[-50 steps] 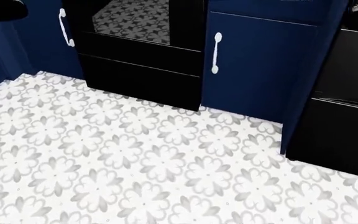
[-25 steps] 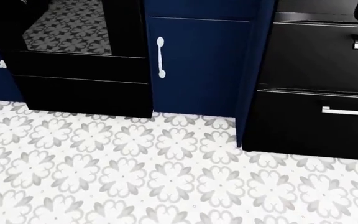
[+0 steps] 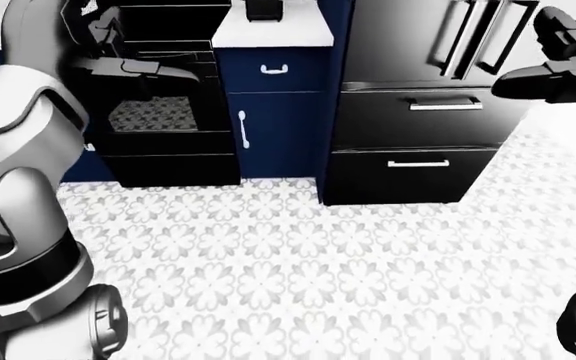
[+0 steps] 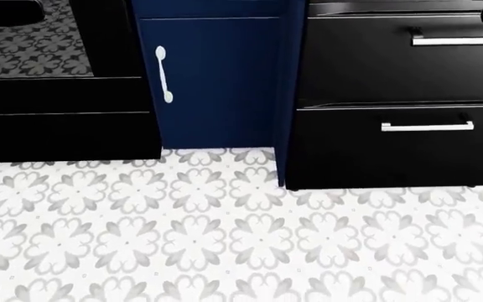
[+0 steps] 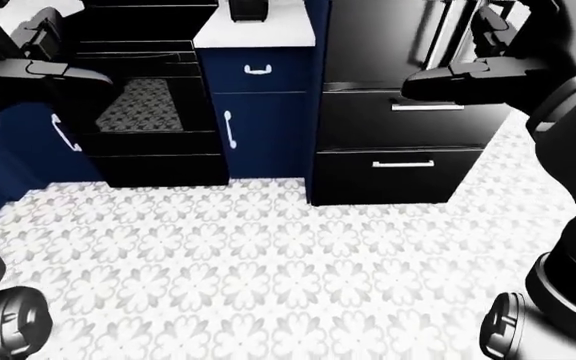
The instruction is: Navigate to the stove.
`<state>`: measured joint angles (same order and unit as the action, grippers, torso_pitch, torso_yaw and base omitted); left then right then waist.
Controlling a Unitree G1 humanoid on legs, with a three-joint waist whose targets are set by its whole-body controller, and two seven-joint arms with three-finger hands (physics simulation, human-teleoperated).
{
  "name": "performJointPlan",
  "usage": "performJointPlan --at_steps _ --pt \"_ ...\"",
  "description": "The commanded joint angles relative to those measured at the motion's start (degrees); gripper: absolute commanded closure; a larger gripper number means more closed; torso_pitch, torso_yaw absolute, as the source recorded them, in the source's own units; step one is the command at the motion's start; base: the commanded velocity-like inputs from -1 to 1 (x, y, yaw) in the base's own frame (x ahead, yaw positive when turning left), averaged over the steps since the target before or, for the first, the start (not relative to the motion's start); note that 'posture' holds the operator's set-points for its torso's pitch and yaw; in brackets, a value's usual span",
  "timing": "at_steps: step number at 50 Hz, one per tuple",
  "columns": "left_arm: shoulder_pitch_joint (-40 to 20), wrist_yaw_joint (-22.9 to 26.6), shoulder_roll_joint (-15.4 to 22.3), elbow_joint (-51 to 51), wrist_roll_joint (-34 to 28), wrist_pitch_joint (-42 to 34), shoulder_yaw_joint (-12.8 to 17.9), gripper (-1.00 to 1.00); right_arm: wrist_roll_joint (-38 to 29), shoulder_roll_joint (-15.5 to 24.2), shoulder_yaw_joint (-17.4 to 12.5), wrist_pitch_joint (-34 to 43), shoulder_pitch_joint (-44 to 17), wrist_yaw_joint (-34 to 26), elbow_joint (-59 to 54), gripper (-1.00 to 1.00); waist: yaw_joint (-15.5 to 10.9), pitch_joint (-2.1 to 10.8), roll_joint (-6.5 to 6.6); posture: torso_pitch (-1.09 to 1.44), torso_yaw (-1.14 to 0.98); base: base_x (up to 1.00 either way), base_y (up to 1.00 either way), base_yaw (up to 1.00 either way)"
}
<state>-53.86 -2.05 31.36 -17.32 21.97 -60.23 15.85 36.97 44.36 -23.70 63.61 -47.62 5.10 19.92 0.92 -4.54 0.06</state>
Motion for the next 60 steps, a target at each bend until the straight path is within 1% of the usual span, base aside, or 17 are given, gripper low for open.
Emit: performJointPlan --at_steps 1,3,4,6,15,17,18,29,35,38,41,46,48,49,50,51,60 --pt "-1.3 -0.5 0.9 -0.6 -0.5 1.4 1.0 -1.00 0.6 0.7 -0.4 -1.3 -1.6 0.0 1.0 -1.00 -0.2 1.27 -0.21 0.00 0.00 0.00 0.00 0.00" --pt "-1.2 -0.5 1.0 -0.6 -0.4 1.4 1.1 -1.00 1.3 0.6 -0.7 -1.0 -2.0 0.5 1.1 -1.00 0.4 2.03 1.57 0.00 0.00 0.00 0.00 0.00" --pt "-1.3 -0.6 1.0 -0.7 -0.3 1.2 1.2 -1.00 1.3 0.5 -0.5 -1.3 -1.8 0.5 0.9 -1.00 -0.1 1.50 -0.10 0.00 0.00 0.00 0.00 0.00" --pt "-1.3 -0.6 1.1 -0.8 -0.2 1.1 1.2 -1.00 1.4 0.6 -0.4 -1.7 -1.7 0.6 0.7 -1.00 -0.3 2.30 -0.32 0.00 0.00 0.00 0.00 0.00" --pt "-1.4 -0.8 1.3 -0.3 -0.1 1.6 1.1 -1.00 2.4 1.5 -0.7 -3.0 -1.7 1.3 0.1 -1.00 -1.3 2.49 -1.65 0.00 0.00 0.00 0.00 0.00" --pt "-1.4 -0.7 1.3 0.0 -0.1 1.8 1.1 -1.00 2.6 1.6 -0.7 -3.1 -1.6 1.5 0.1 -1.00 -1.4 2.50 -1.69 0.00 0.00 0.00 0.00 0.00" --pt "-1.5 -0.8 1.4 -0.2 0.0 1.5 1.2 -1.00 2.6 1.8 -0.6 -3.1 -1.7 1.7 0.1 -1.00 -1.2 3.83 -1.21 0.00 0.00 0.00 0.11 0.00" --pt "-1.4 -0.8 1.5 0.1 0.1 1.9 1.0 -1.00 1.8 1.8 -0.1 -3.9 -1.3 1.7 -0.1 -1.00 -0.9 3.37 0.08 0.00 0.00 0.00 0.12 0.00" --pt "-1.2 -0.7 1.3 0.3 -0.2 2.3 0.8 -1.00 1.5 1.6 -0.1 -4.0 -1.3 1.5 -0.3 -1.00 -0.9 2.65 -1.96 0.00 0.00 0.00 0.14 0.00" --pt "-1.5 -0.8 1.3 0.3 -0.1 2.0 1.0 -1.00 1.1 1.4 0.2 -4.3 -0.9 1.2 -0.3 -1.00 -0.9 2.97 -1.71 0.00 0.00 0.00 0.19 0.00" --pt "-1.4 -0.8 1.2 0.1 0.0 1.8 1.0 -1.00 1.3 1.3 -0.2 -3.7 -1.1 1.4 -0.1 -1.00 -1.1 3.84 -3.09 0.00 0.00 0.00 0.26 0.00" --pt "-1.3 -0.8 1.2 0.1 0.0 1.8 1.0 -1.00 1.7 1.4 -0.5 -3.1 -1.2 1.5 0.2 -1.00 -0.9 2.68 -0.33 0.00 0.00 0.00 0.26 0.00" --pt "-1.3 -0.8 1.2 0.0 0.0 1.7 1.0 -1.00 1.5 1.5 -0.5 -3.4 -1.0 1.4 0.1 -1.00 -0.6 3.41 2.57 0.00 0.00 0.00 0.26 0.00" --pt "-1.4 -0.9 1.2 -0.2 0.1 1.4 1.1 -1.00 1.6 1.5 -0.5 -3.1 -1.2 1.5 0.1 -1.00 -0.3 5.14 4.61 0.00 0.00 0.00 0.27 0.00" --pt "-1.4 -0.9 1.3 -0.1 0.1 1.5 1.1 -1.00 1.6 1.5 -0.4 -3.2 -1.2 1.5 0.1 -1.00 -1.3 3.53 2.57 0.00 0.00 0.00 0.26 0.00" --pt "-1.5 -1.0 1.3 -0.2 0.1 1.3 1.2 -1.00 1.6 1.5 -0.4 -3.4 -1.0 1.5 0.0 -1.00 -1.0 2.96 3.31 0.00 0.00 0.00 0.26 0.00" --pt "-1.2 -0.9 1.3 0.1 0.1 2.0 1.0 -1.00 1.4 1.7 -0.4 -3.7 -1.0 1.5 -0.5 -1.00 -0.9 2.59 -2.85 0.00 0.00 0.00 0.26 0.00"
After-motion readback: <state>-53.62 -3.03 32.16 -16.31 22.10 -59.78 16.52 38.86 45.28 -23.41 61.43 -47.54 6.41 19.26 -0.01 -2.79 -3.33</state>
